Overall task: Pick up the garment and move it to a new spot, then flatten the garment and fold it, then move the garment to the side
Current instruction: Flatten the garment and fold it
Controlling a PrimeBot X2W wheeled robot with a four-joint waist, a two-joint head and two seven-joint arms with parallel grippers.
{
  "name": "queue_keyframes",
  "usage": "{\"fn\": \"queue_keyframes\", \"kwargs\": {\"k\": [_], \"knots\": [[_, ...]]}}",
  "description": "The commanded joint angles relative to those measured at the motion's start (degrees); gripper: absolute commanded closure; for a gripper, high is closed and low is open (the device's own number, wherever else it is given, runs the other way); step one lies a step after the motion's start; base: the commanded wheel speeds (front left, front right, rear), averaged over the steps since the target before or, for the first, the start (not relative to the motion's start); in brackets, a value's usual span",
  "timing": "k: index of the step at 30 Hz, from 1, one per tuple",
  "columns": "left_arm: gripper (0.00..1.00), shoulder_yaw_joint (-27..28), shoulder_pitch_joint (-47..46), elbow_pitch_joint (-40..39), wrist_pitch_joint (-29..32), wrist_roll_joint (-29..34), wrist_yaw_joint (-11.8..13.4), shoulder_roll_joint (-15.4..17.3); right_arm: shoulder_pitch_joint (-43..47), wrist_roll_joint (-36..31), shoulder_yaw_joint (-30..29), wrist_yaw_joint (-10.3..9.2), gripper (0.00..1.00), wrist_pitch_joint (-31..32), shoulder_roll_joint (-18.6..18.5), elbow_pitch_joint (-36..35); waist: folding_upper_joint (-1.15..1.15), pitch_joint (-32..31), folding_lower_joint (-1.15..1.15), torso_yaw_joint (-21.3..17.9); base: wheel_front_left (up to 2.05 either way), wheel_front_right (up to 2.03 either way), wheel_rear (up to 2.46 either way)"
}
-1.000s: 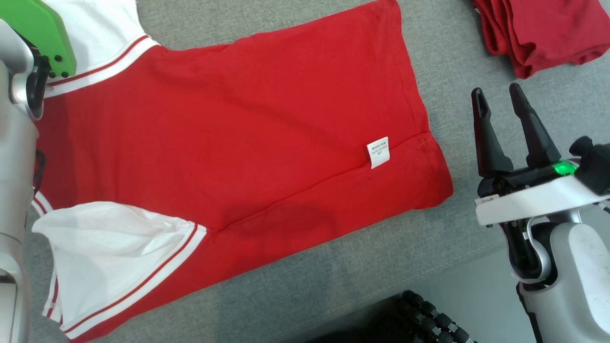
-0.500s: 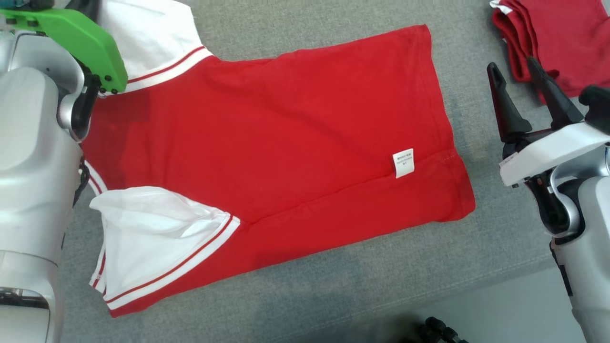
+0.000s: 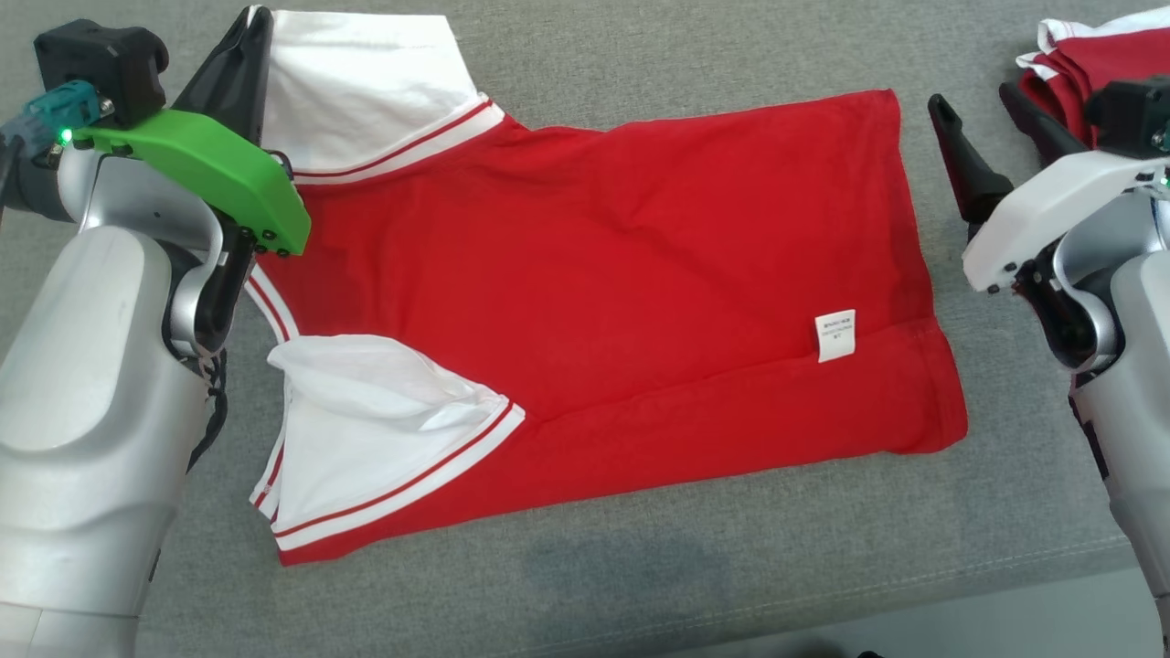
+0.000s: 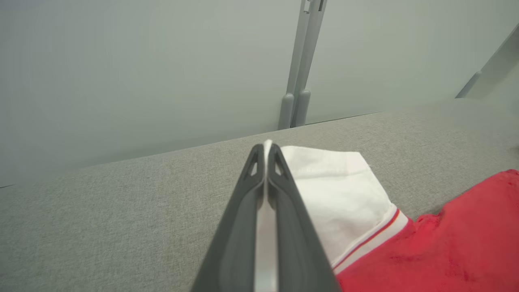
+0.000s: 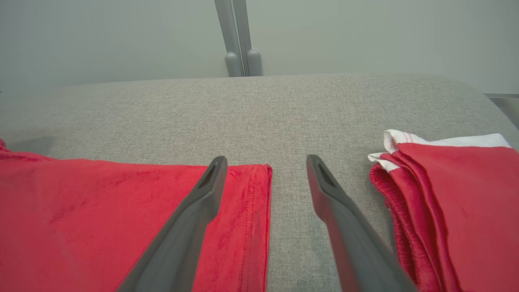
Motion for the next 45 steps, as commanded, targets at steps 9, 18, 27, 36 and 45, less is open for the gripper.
{"fn": "queue_keyframes", "kwargs": {"k": [9,18,27,36,45], "knots": [[1.0,-0.68,4.07,-11.29,2.66,-0.59,3.01,0.11,-10.03,-1.09,1.53,0.0,0.0,2.92,-0.59,14.52,0.0,4.12,0.0,4.7,0.0,0.0,0.0],[1.0,-1.16,3.84,-12.54,2.83,-0.86,3.42,-0.08,-14.25,-1.32,4.24,0.0,0.0,2.4,-0.32,22.58,0.0,5.25,0.0,5.91,0.0,0.0,0.0],[1.0,-1.42,3.57,-12.32,2.84,-1.16,3.36,0.32,-16.71,-0.08,8.83,-0.01,0.56,1.84,-0.94,27.65,0.0,5.76,0.0,6.18,0.0,0.0,0.0],[1.0,-1.33,4.78,-12.68,1.75,-1.04,3.33,1.36,-18.47,1.52,13.45,-0.05,1.0,-4.29,-1.64,28.01,0.0,4.78,0.0,5.55,0.0,0.0,0.0],[1.0,0.25,14.54,-21.3,-1.3,-2.39,5.45,3.61,-12.31,9.41,19.55,-0.05,1.0,-12.81,-5.02,20.32,0.0,1.55,0.0,4.44,0.0,0.0,0.0]]}}
